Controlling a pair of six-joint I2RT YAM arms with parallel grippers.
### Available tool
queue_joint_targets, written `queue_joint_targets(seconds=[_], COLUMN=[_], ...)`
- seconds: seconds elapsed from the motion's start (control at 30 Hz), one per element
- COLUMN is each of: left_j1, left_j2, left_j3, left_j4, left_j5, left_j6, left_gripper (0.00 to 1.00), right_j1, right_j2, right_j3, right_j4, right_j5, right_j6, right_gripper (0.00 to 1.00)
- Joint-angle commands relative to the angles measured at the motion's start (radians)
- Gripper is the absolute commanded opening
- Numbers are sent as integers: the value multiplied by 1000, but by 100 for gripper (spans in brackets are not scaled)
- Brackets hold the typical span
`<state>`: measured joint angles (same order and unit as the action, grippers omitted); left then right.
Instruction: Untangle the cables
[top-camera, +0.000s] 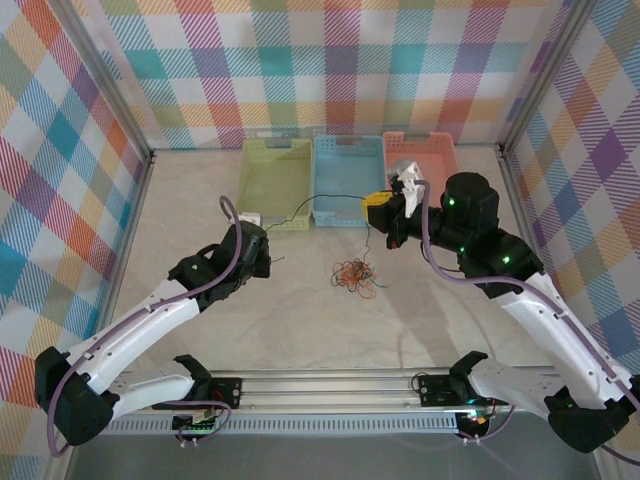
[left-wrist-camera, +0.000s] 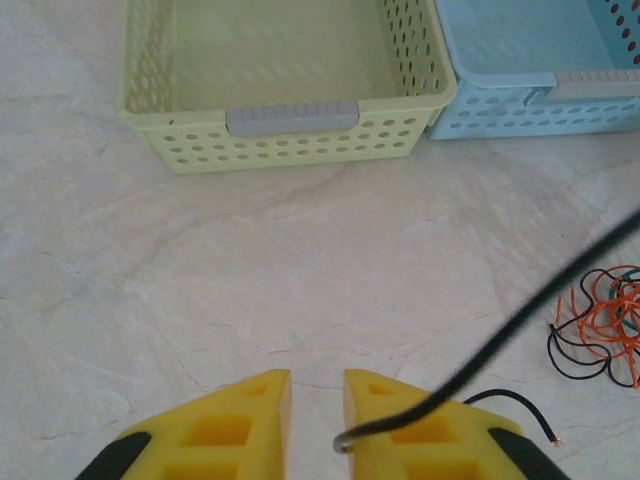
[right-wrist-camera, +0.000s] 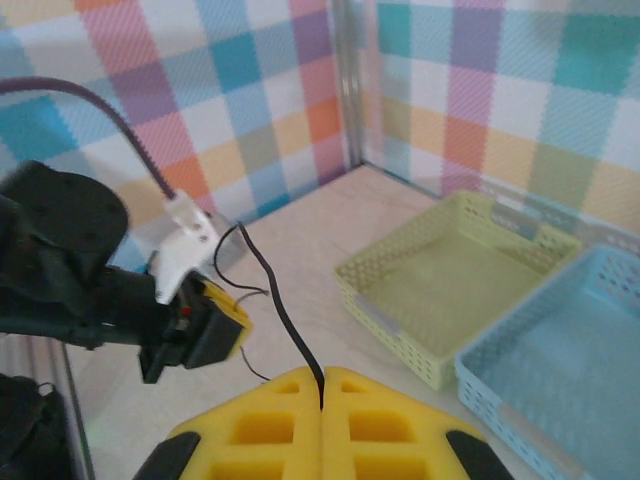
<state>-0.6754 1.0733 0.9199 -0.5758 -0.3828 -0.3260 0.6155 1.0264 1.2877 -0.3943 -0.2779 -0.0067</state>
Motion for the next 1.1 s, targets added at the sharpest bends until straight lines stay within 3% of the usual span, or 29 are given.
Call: queue_joint_targets(seconds=[0.0, 0.17, 0.33, 0.53, 0.77, 0.93, 1.07], left_j1=[10, 10, 10, 10, 10, 10, 10], left_j2=[1, -18, -31, -50, -75, -121, -186], left_j3=[0, 7, 4, -14, -28, -43, -60], left_j4=[-6, -19, -22, -30, -26, -51, -63], left_j5=[1, 13, 46, 35, 65, 112, 177], left_j6=[-9, -7, -10, -13, -24, -30, -50], left_gripper=[25, 31, 30, 30, 32, 54, 65], right_j1=[-2, -4, -3, -2, -2, -3, -10], right_j2=[17, 11, 14, -1, 67, 122, 171], right_j3=[61, 112, 154, 132, 163, 165, 193], right_j4=[97, 103, 101, 238, 219, 212, 191], right_j5=[-106, -95, -14, -61, 77, 243, 323], right_j6=[-44, -158, -323, -366, -290, -225, -169], right_gripper=[0, 0, 0, 0, 0, 0, 0])
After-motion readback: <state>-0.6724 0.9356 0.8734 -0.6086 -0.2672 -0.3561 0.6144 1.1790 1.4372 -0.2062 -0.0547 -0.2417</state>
